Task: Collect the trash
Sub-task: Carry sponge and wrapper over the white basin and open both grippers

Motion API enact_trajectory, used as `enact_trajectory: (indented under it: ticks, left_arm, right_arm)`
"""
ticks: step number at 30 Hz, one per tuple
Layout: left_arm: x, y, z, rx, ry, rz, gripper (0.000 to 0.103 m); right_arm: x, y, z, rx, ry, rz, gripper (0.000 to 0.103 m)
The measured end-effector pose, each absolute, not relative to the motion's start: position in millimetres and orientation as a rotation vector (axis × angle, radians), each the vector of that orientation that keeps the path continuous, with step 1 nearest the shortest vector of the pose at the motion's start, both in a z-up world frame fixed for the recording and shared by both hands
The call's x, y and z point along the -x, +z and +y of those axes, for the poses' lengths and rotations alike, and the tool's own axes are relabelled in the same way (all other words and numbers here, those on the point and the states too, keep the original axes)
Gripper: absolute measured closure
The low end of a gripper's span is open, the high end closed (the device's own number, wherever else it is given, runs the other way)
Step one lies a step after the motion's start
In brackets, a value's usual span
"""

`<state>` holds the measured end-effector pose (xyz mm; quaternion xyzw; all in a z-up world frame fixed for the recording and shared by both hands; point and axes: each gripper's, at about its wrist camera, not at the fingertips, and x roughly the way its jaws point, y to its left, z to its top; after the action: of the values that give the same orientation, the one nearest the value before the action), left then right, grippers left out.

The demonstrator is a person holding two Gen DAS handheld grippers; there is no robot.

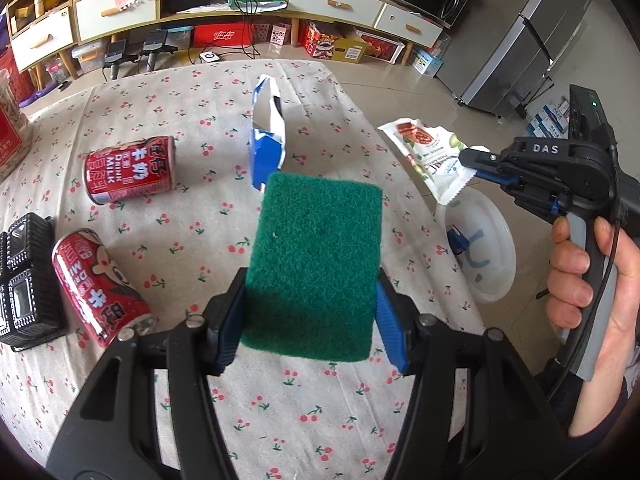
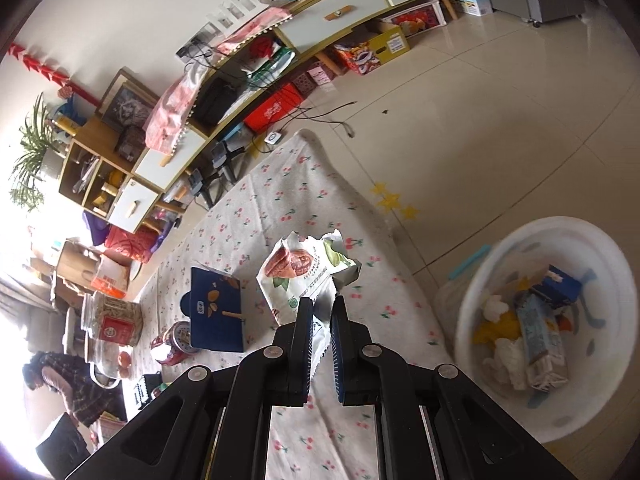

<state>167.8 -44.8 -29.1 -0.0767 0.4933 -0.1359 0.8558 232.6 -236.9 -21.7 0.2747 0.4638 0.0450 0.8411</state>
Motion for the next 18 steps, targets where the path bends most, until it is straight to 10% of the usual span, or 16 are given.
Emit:
enact_trajectory:
  ticks: [18]
  left_arm:
    - [-189, -34, -196, 0.254, -0.547, 1.084, 0.043]
  right_arm:
    - [-157, -26, -407, -0.697, -0.145, 1.035, 0.094]
